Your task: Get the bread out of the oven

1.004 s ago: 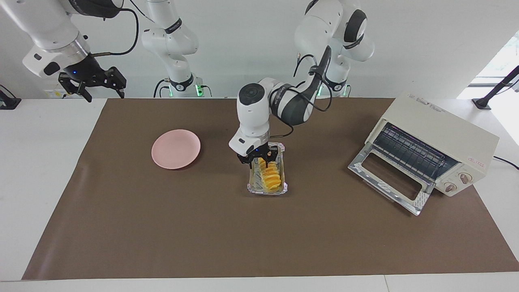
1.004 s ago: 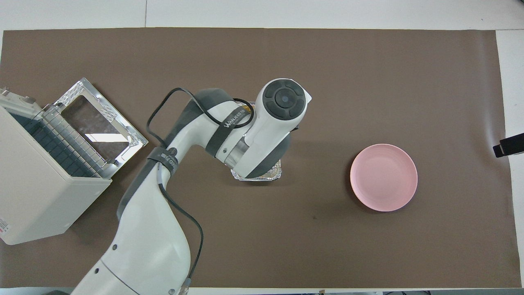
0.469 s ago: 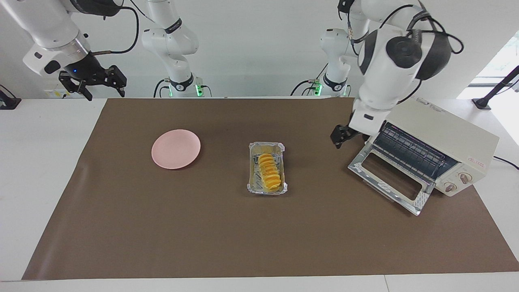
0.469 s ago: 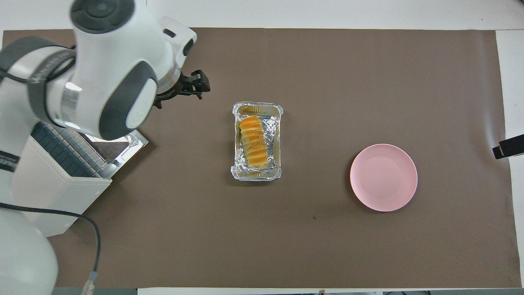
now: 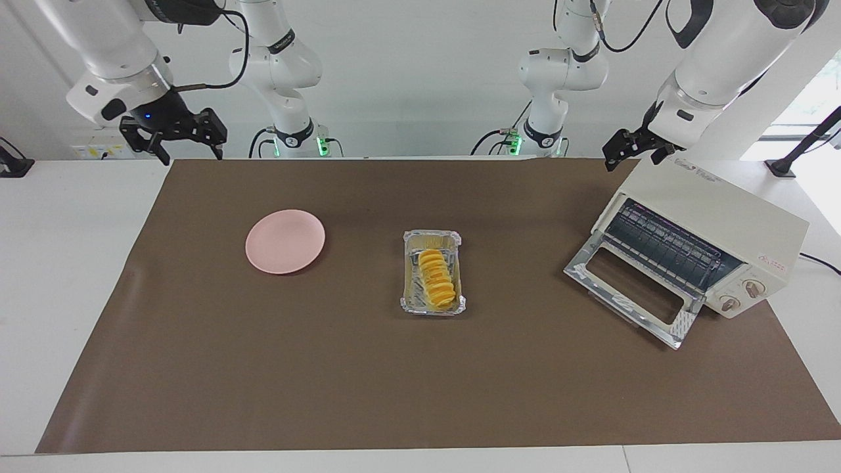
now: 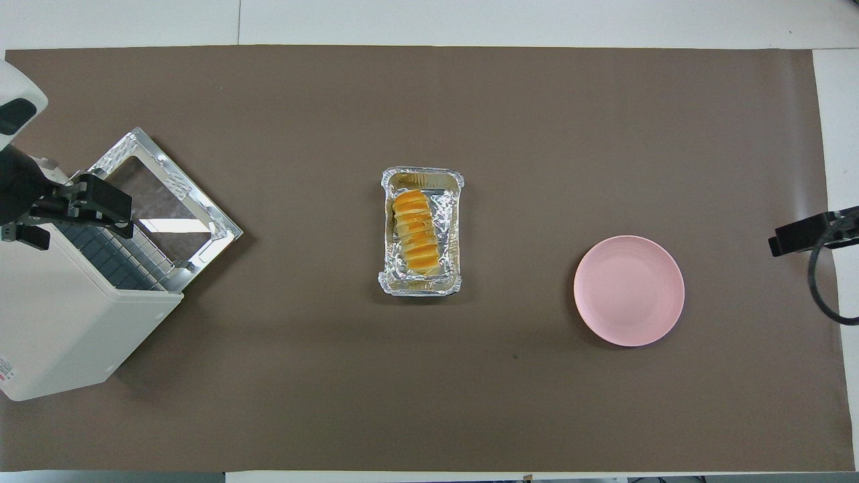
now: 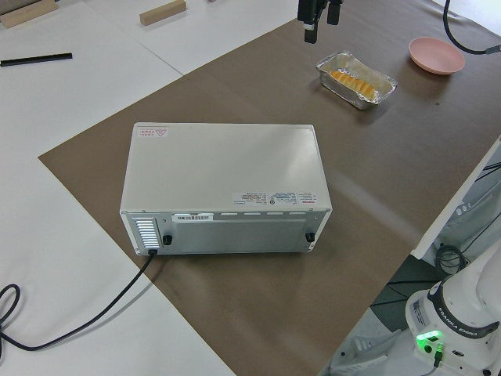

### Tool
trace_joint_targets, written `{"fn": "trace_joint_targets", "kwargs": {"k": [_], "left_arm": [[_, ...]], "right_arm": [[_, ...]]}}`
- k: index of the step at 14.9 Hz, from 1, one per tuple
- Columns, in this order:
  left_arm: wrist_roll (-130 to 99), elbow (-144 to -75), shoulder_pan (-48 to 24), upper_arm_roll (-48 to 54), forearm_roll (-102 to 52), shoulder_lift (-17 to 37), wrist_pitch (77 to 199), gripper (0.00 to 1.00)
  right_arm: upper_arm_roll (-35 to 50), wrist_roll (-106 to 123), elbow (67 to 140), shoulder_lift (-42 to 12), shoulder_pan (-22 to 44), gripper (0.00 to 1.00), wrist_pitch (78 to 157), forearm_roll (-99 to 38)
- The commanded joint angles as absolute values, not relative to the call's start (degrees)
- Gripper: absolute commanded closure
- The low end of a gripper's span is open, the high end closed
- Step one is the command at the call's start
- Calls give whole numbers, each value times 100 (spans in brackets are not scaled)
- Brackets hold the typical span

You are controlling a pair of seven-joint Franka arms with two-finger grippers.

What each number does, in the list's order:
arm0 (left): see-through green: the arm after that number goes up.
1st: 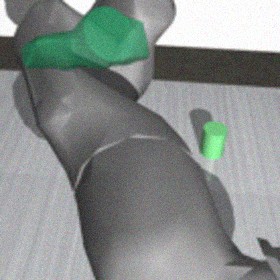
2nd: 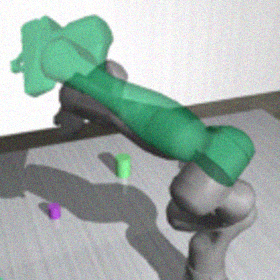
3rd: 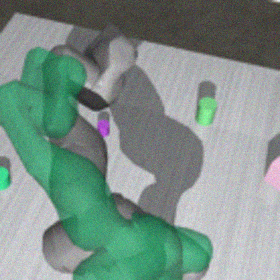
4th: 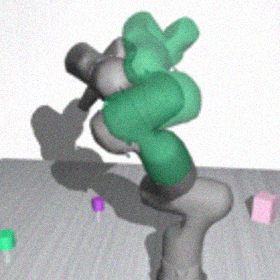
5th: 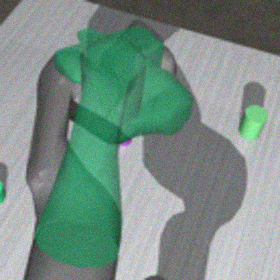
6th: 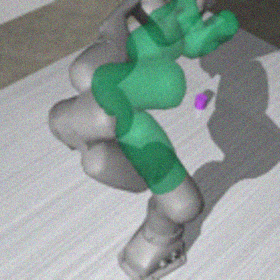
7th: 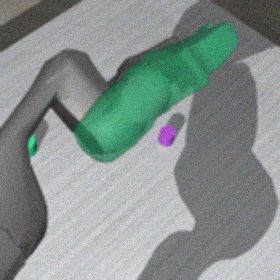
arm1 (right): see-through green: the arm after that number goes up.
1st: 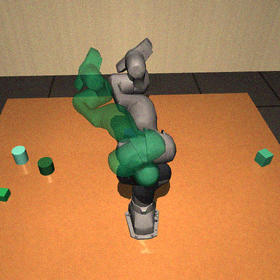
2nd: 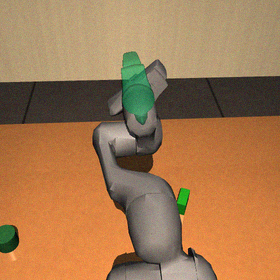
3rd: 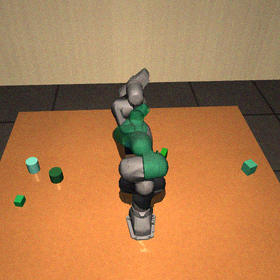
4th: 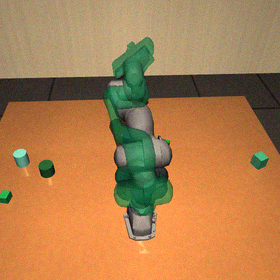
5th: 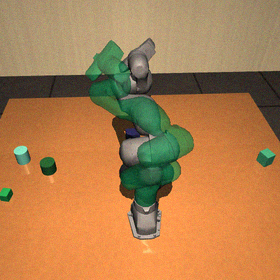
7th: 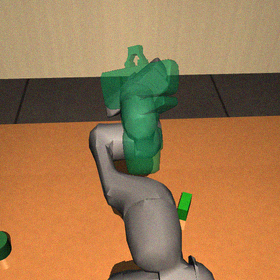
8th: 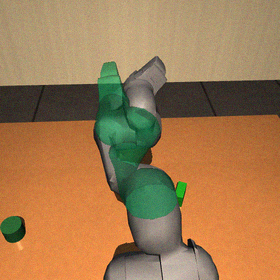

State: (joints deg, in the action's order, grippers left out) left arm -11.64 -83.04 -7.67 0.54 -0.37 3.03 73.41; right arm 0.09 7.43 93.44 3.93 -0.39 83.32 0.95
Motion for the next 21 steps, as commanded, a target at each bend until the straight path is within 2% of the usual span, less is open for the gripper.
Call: {"fn": "trace_joint_targets", "kwargs": {"k": [1,2,5,11,15,20,21], "left_arm": [[-924,-8965,-247,535,-114,-123,7749,0],[-836,-8913,-211,536,-132,-71,7882,0],[-826,-8973,-229,536,-132,-88,7874,0],[-888,-9018,-193,510,-123,-149,7822,0],[-905,-9018,-193,501,-123,-158,7822,0],[-905,-9018,-193,501,-123,-158,7822,0],[-905,-9018,-193,501,-123,-158,7822,0]], "right_arm": [[35,-224,9947,519,621,0,8979,79],[35,-742,10158,397,1033,0,9452,70],[35,-1913,10116,-288,1738,0,10139,70],[35,-3311,10055,-1492,2521,0,11530,70],[35,-4218,9151,-2757,2979,0,11812,88],[26,-4113,9606,-2839,2936,0,12593,132],[26,-4096,9615,-2865,2936,3,12647,141]]}}
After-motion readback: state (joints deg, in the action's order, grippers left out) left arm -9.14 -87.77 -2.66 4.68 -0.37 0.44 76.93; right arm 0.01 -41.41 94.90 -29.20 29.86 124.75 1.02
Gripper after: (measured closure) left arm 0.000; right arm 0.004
